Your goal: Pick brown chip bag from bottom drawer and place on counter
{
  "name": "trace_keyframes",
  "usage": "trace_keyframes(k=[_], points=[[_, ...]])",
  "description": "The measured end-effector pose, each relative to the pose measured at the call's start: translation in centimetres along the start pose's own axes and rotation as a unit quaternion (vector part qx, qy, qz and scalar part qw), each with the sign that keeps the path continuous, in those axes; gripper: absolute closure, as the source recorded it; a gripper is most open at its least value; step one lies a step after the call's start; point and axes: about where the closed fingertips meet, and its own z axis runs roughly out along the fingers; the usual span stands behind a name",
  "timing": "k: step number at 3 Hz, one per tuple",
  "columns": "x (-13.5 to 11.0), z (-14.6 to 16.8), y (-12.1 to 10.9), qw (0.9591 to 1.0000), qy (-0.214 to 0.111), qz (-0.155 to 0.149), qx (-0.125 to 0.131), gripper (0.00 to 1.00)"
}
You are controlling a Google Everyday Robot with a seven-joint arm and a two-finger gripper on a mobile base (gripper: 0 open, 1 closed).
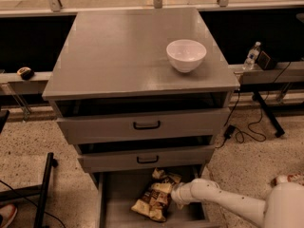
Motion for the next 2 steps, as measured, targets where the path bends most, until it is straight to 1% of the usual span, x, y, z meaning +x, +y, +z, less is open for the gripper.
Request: trace_keyframes(k=[1, 2], points=[[0.7, 2.1, 0.8, 1.0, 0.007, 0.0, -0.004, 0.0], [0.7, 4.2, 1.3, 0.9997, -0.005, 0.0, -0.024, 0.19]])
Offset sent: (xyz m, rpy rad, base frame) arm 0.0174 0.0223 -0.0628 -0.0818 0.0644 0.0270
